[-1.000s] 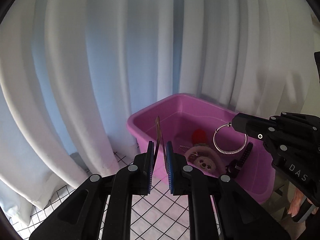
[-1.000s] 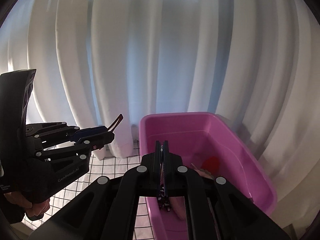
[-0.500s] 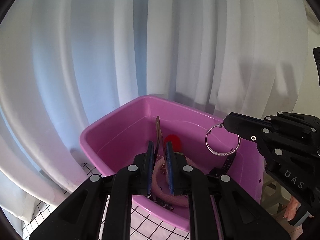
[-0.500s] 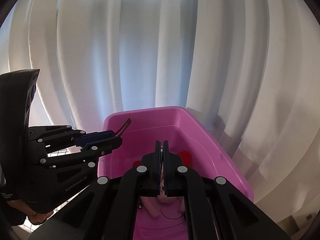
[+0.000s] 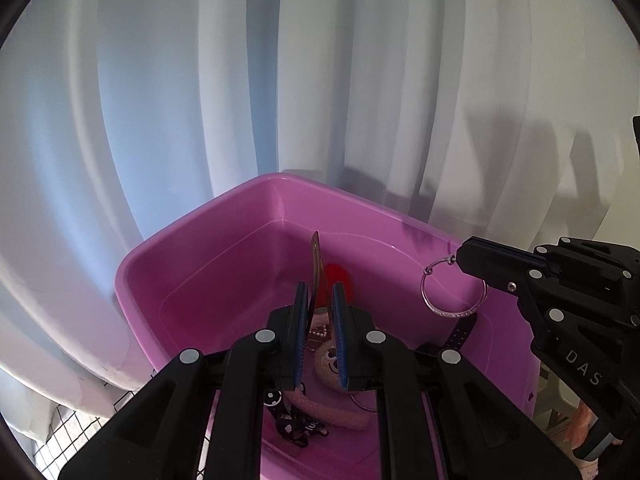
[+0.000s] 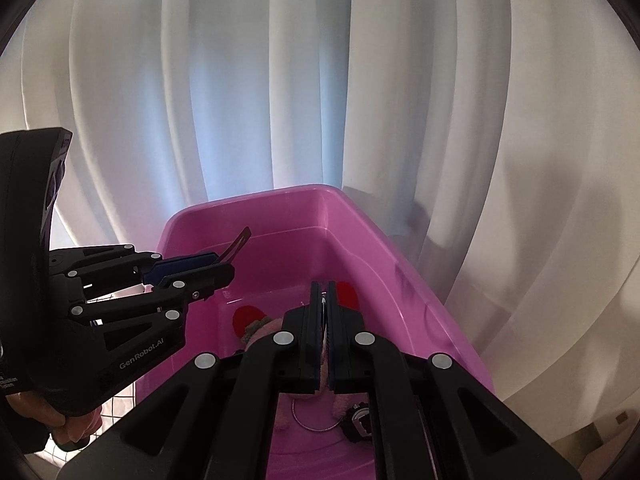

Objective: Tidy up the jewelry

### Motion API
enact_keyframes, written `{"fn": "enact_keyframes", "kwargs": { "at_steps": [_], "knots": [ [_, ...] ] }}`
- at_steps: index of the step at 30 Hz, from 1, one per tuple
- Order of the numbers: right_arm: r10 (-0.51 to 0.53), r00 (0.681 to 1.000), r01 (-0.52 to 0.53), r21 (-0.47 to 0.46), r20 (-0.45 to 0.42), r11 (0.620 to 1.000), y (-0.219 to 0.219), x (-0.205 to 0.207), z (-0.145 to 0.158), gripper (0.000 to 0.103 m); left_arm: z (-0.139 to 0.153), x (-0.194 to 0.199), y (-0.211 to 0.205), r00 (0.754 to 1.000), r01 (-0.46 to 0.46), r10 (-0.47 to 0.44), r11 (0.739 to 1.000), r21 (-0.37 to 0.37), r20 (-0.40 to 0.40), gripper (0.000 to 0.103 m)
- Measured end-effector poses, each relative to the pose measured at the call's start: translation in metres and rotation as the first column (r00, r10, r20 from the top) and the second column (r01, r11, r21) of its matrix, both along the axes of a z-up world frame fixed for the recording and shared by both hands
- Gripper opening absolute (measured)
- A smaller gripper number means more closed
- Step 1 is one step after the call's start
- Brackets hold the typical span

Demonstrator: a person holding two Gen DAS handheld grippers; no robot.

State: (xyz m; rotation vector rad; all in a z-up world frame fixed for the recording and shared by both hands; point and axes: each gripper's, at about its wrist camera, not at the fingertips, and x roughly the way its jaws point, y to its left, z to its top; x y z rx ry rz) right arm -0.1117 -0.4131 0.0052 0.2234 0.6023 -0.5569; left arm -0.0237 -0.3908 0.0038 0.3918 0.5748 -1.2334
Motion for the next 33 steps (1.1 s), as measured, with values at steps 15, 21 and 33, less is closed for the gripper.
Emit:
{"fn": "enact_keyframes", "kwargs": {
  "at_steps": [15, 21, 33],
  "knots": [
    [-0.007, 0.999, 0.011, 0.083, -0.042, 0.997, -0.024, 0.007, -0.020, 0.002, -0.016, 0.005, -0.018, 0.998, -0.056, 0.056, 0.996, 0.070, -0.011, 0.019],
    [-0.019, 0.999, 0.024, 0.109, -0.047, 0.994, -0.026, 0.004, -0.021, 0.039, -0.022, 0.016, -0.020, 0.995, -0.082, 0.087, 0.992, 0.092, -0.052, 0.037],
    [-0.047, 0.999, 0.049, 0.105, -0.028, 0.993, -0.025, -0.004, -0.017, 0.059, -0.013, 0.028, -0.007, 0.981, -0.186, 0.190, 0.979, 0.086, -0.039, 0.089]
  ]
}}
